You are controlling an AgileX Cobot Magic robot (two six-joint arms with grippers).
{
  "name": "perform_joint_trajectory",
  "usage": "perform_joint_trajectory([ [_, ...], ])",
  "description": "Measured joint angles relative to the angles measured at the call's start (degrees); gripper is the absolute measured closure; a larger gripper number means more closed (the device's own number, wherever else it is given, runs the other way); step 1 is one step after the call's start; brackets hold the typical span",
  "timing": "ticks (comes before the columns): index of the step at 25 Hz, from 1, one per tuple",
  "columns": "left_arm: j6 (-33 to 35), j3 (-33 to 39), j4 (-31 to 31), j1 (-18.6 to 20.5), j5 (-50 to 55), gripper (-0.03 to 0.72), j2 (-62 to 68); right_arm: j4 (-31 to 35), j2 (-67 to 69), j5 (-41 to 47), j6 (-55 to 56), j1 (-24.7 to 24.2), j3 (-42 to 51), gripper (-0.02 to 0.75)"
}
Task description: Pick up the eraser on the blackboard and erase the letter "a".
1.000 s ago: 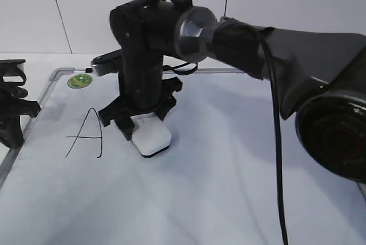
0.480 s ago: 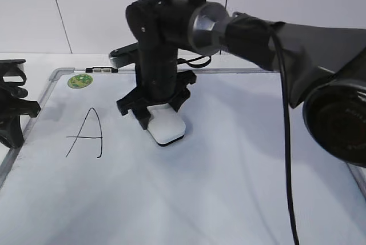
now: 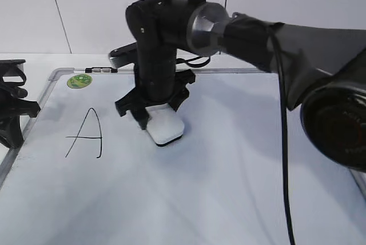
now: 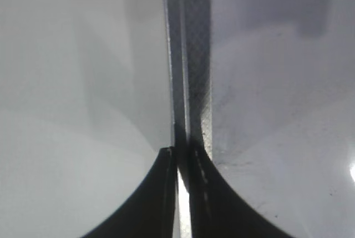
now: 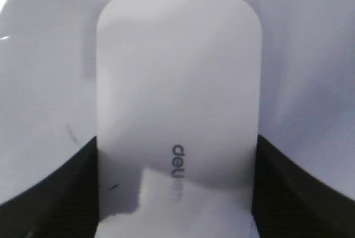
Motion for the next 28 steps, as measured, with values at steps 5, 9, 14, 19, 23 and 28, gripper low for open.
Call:
perform_joint_trajectory([
  [5,0.00,0.00,0.00,0.00,0.00,0.667,0.00,0.60,0.00,0.00,0.03,5.62,-0.11,0.195],
  [9,0.00,0.00,0.00,0.00,0.00,0.667,0.00,0.50,0.21,0.00,0.03,6.00,-0.11,0.195],
  [14,0.00,0.00,-0.10,0.00,-0.24,0.667,0.10,1.88,0.45,-0.22,0.25,2.74,-0.34,0.195],
  [19,0.00,0.00,-0.10,0.00,-0.34,0.667,0.10,0.02,0.81,-0.85,0.48,-4.56,-0.81,0.195],
  [23,0.00,0.00,-0.10,0.00,-0.34,0.667,0.10,-0.07,0.81,-1.09,0.72,-7.44,-0.81,0.195],
  [28,0.00,0.00,0.02,0.00,-0.23,0.667,0.10,0.62,0.81,-1.09,0.25,-5.72,-0.81,0.195],
])
